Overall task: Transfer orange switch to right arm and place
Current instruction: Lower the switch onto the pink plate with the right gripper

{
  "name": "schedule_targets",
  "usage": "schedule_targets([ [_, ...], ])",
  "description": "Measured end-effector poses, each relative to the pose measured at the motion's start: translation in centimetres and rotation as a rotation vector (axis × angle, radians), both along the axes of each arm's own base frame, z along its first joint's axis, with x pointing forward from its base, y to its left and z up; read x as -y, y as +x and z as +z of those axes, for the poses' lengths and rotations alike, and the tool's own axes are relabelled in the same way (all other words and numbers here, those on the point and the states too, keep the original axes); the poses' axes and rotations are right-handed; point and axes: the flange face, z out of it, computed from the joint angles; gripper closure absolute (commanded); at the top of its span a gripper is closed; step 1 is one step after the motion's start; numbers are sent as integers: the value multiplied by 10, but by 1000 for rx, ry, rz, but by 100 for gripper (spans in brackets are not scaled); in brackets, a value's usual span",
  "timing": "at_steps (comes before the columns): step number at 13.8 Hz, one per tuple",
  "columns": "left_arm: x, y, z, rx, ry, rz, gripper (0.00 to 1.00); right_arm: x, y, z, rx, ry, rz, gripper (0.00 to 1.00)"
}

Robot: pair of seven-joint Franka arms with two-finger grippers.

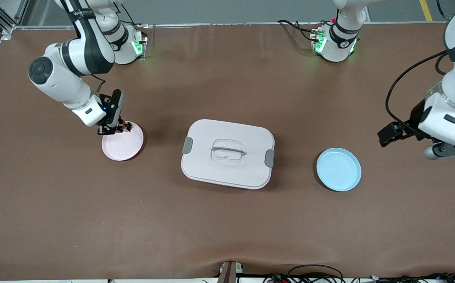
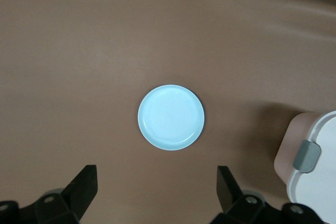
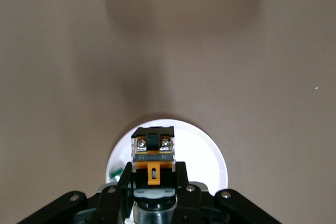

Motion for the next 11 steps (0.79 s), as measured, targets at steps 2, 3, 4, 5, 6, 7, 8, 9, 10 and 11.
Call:
schedule_targets([
  [2, -5, -2, -1, -21, 6, -1, 0, 11, -7, -19, 29, -14, 42, 100],
  [3, -5, -2, -2, -26, 7, -1, 0, 20, -8, -28, 28, -20, 73, 100],
  [4, -6, -3, -2, -28, 8, -4, 0, 31, -7, -37, 30, -25, 97, 100],
  [5, -8, -2, -2, -30, 9, -16, 0, 42, -5, -45, 34, -30, 112, 100],
  [6, -11, -2, -2, -32, 10, -31, 0, 51, -4, -53, 36, -33, 120, 100],
  [7, -15, -2, -2, -33, 11, -45, 0, 55, -2, -61, 37, -36, 122, 100],
  [8, -18, -1, -2, -35, 12, -56, 0, 56, -2, -69, 38, -38, 123, 100],
  [9, -19, -1, -2, -35, 13, -64, 0, 56, -1, -76, 39, -41, 123, 100],
  [10, -19, -1, -2, -37, 14, -74, 0, 55, 0, -84, 42, -43, 122, 100],
  [11, -19, -2, -1, -39, 15, -87, 0, 55, 0, -91, 45, -46, 120, 100],
])
